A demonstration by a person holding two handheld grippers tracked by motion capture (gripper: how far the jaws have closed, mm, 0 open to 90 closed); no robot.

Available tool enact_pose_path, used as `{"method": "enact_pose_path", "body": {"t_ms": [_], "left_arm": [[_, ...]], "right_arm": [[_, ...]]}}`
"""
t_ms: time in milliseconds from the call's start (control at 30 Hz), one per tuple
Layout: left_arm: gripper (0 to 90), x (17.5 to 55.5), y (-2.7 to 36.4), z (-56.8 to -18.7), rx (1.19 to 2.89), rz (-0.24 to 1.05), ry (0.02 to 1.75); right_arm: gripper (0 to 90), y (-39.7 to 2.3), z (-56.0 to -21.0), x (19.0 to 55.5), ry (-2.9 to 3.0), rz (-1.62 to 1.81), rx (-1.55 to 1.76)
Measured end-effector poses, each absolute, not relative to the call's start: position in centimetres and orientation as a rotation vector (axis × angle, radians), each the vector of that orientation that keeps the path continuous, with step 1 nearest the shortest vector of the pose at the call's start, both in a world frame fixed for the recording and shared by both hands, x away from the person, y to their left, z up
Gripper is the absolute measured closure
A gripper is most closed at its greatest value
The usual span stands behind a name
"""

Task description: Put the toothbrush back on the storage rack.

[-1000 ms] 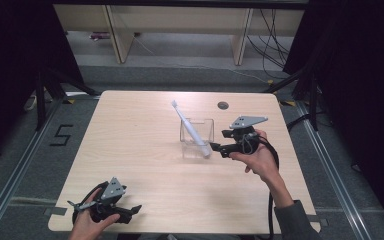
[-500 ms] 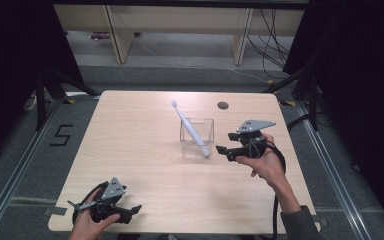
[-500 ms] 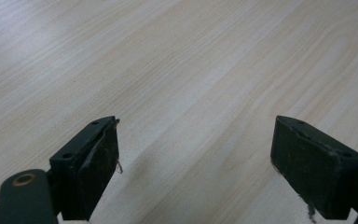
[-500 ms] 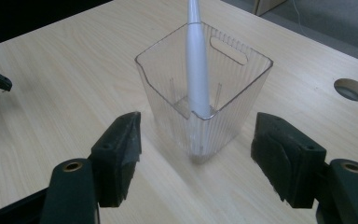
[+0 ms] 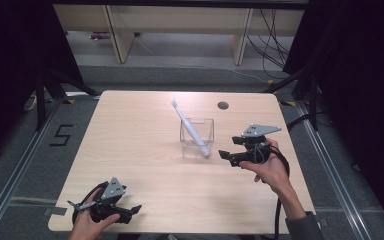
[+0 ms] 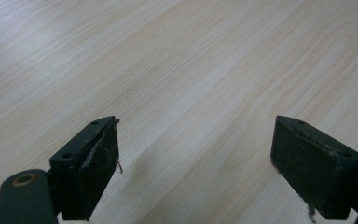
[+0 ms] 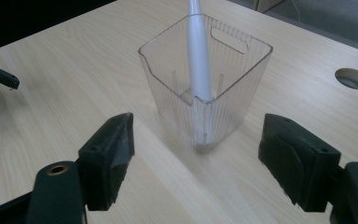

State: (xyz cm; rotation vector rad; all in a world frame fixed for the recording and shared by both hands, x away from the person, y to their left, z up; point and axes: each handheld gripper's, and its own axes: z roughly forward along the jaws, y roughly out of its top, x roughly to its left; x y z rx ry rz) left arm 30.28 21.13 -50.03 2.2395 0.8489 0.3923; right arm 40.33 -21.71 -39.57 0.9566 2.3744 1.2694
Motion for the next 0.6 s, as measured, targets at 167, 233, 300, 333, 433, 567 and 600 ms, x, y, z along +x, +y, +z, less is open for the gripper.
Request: {"method": "enact_pose_path", "body": {"t_ms": [167, 233, 300, 333, 433, 567, 600], "left_arm": [[14.9, 30.3, 21.2, -50.1, 2.238, 0.397, 0.859], [14.9, 30.3, 21.1, -50.1, 2.237, 0.395, 0.86], [14.9, 30.3, 21.1, -50.1, 2.238, 0.394, 0.851], [14.9, 30.3, 21.1, -50.1, 2.242, 0.393, 0.853], [14.8, 30.2, 21.0, -50.2, 2.223, 0.392, 0.871], [14.9, 30.2, 21.1, -50.1, 2.235, 0.384, 0.861], [14.9, 30.2, 21.0, -50.2, 2.219, 0.383, 0.874]], "right_arm": [[26.3, -21.9, -40.1, 39.8, 2.381, 1.265, 0.957], [26.2, -22.0, -40.2, 39.4, 2.368, 1.251, 0.967], [26.1, -22.2, -40.4, 39.1, 2.378, 1.245, 0.959], [26.1, -22.2, -40.6, 38.9, 2.374, 1.256, 0.995], [25.9, -22.4, -41.1, 38.4, 2.391, 1.238, 0.997], [25.8, -22.9, -41.8, 38.1, 2.412, 1.219, 1.021], [25.8, -23.0, -42.0, 38.1, 2.402, 1.214, 1.014]]}}
